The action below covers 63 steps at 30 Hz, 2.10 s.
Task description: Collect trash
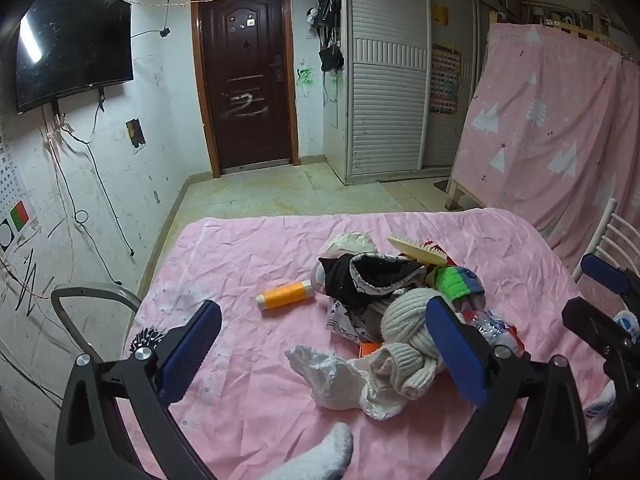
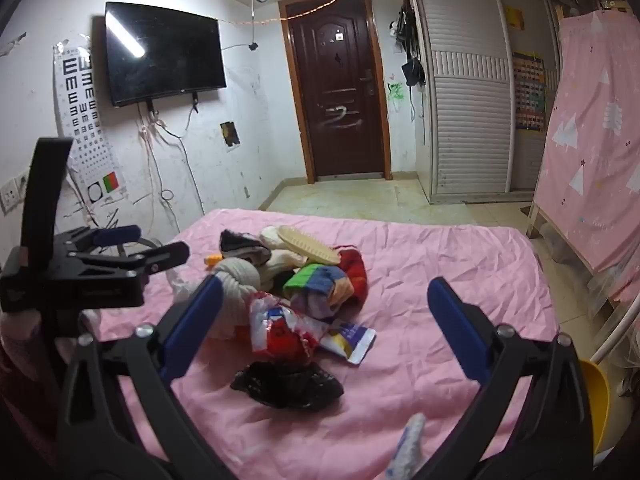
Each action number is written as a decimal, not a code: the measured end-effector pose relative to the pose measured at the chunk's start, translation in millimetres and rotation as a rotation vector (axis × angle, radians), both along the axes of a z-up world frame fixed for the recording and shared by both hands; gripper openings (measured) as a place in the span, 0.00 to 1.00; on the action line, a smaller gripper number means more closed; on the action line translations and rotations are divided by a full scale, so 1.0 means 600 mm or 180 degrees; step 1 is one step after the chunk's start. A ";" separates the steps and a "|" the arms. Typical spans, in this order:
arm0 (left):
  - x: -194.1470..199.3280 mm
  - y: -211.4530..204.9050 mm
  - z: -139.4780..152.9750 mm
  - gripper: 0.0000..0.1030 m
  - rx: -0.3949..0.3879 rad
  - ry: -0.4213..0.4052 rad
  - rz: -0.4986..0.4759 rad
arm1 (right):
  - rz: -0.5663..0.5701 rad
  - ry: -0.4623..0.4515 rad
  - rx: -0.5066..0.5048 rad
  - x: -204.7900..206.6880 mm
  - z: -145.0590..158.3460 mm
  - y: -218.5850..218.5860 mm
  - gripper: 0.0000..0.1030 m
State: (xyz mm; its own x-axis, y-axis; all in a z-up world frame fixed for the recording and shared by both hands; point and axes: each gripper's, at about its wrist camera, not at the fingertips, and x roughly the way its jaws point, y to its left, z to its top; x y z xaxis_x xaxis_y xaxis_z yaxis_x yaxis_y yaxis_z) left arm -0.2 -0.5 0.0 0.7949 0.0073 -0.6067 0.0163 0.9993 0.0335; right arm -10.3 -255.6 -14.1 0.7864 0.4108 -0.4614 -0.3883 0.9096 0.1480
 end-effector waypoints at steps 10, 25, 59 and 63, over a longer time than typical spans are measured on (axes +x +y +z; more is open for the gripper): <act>0.003 -0.003 -0.004 0.90 -0.0019 0.0039 0.0002 | 0.0002 0.0006 0.0011 0.002 -0.002 -0.003 0.96; 0.003 -0.002 -0.010 0.90 0.0005 0.0055 0.0006 | -0.0016 0.0011 0.0032 0.005 -0.001 -0.010 0.96; 0.013 -0.018 -0.017 0.90 0.0084 0.0105 -0.0022 | -0.0118 -0.0029 -0.0063 0.023 0.002 -0.007 0.96; 0.014 -0.018 -0.018 0.90 0.0089 0.0105 -0.0022 | -0.0148 -0.0024 -0.0058 0.028 0.005 -0.008 0.96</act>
State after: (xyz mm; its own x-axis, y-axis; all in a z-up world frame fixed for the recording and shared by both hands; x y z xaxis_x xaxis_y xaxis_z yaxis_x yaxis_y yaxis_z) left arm 8.2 -11.4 -10.6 0.7747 0.0192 -0.6321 0.0247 0.9978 0.0607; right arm 6.8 -260.2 -11.3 0.8078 0.3653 -0.4626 -0.3466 0.9292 0.1284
